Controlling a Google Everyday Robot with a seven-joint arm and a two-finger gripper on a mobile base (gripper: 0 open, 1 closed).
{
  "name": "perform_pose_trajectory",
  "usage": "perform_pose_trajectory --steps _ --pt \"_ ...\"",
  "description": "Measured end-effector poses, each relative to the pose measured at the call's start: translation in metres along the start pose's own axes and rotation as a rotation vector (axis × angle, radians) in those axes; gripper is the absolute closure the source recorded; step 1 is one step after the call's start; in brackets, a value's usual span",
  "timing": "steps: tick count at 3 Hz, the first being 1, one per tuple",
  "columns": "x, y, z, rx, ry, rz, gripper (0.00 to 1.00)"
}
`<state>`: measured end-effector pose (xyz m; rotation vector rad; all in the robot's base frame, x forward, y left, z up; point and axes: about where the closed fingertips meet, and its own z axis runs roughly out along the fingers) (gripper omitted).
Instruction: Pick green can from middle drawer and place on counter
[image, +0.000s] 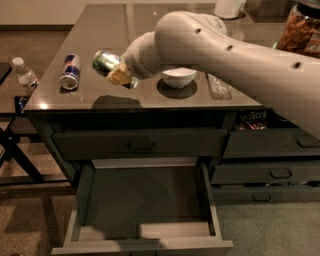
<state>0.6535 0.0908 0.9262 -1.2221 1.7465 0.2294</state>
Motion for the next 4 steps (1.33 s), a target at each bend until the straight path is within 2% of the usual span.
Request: perform_pose_trajectory --steps 1,3,4 --pt "-0.006 -0.002 -0.001 0.003 -0.010 -0.001 1.00" --pt "-0.018 -0.031 0.036 -0.019 -0.003 0.017 1.00" --pt "-0.027 -0.042 0.054 -0.034 0.027 0.003 1.00"
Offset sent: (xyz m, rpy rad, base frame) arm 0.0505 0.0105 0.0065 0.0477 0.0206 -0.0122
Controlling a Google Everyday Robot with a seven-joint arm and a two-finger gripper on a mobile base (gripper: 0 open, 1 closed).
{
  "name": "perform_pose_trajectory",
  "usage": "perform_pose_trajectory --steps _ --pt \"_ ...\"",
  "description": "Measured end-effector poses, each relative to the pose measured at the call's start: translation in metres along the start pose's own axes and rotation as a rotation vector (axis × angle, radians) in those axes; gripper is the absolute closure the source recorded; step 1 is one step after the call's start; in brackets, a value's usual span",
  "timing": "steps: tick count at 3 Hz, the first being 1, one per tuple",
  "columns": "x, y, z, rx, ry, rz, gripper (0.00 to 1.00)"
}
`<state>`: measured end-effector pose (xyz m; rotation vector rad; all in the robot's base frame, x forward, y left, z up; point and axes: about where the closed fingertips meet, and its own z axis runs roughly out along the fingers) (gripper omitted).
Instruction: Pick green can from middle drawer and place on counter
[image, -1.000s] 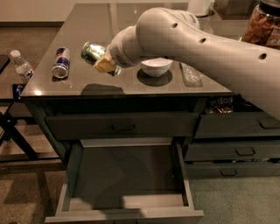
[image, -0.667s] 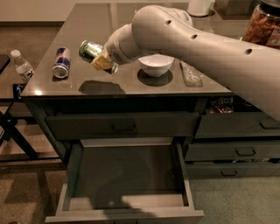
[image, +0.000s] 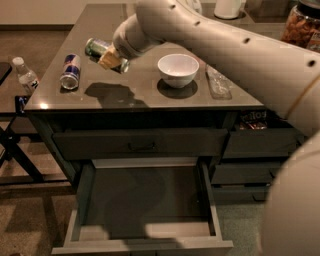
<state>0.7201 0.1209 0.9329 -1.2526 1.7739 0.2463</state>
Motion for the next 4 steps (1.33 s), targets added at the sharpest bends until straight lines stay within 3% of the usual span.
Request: perform_pose_trajectory --steps 2,4 --pt "0.009 -0.008 0.028 -0.069 0.111 0.002 1.00" --pt "0.046 -0.004 0.034 -0.106 0.188 0.031 1.00"
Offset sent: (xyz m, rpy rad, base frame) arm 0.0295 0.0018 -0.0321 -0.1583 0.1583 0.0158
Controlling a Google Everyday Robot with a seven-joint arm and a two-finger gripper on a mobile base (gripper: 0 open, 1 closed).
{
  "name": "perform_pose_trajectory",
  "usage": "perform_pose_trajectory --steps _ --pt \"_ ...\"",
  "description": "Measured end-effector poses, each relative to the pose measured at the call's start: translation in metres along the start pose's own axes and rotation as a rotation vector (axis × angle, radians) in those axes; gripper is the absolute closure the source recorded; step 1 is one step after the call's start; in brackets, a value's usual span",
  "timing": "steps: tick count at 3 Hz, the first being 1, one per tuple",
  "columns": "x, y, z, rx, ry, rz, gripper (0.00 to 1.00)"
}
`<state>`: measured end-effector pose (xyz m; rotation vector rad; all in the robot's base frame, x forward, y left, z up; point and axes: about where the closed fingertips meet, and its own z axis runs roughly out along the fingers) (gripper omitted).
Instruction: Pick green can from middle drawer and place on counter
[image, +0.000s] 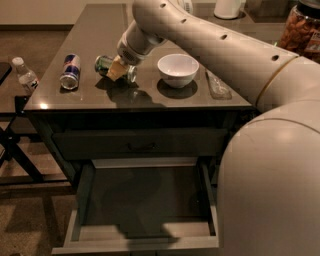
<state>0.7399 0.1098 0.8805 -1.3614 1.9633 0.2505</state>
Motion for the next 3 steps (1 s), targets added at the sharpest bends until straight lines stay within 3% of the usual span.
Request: perform_pose_trajectory --steps 2,3 --pt "0.0103 0.0083 0.0127 -0.048 -0.008 -0.013 1.00" --pt "0.0103 0.0083 0.0127 -0.048 -0.008 -0.013 0.81"
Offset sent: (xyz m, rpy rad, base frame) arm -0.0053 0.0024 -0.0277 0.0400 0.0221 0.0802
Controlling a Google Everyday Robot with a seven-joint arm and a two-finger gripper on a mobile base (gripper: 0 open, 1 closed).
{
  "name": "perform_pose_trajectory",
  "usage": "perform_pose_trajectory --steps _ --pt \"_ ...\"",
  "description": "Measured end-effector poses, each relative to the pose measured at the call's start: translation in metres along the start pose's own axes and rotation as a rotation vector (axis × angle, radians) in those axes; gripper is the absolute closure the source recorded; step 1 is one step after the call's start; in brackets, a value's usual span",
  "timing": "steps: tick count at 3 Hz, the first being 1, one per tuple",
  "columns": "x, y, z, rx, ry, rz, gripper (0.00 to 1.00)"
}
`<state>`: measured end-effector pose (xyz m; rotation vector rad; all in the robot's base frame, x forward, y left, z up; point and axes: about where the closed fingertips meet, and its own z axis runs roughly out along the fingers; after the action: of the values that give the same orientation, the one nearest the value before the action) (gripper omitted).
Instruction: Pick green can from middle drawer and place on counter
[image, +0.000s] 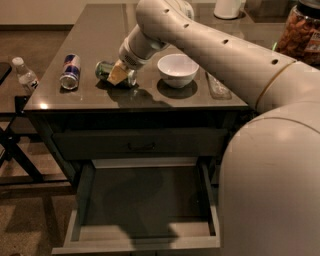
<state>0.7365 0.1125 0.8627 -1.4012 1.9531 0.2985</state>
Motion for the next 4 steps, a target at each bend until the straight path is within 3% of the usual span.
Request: perform_pose_trajectory --steps 3,4 --pt "0.0000 0.0001 0.0002 0.000 0.000 0.000 0.11" --pt "0.0000 0.0001 0.0002 0.000 0.000 0.000 0.00"
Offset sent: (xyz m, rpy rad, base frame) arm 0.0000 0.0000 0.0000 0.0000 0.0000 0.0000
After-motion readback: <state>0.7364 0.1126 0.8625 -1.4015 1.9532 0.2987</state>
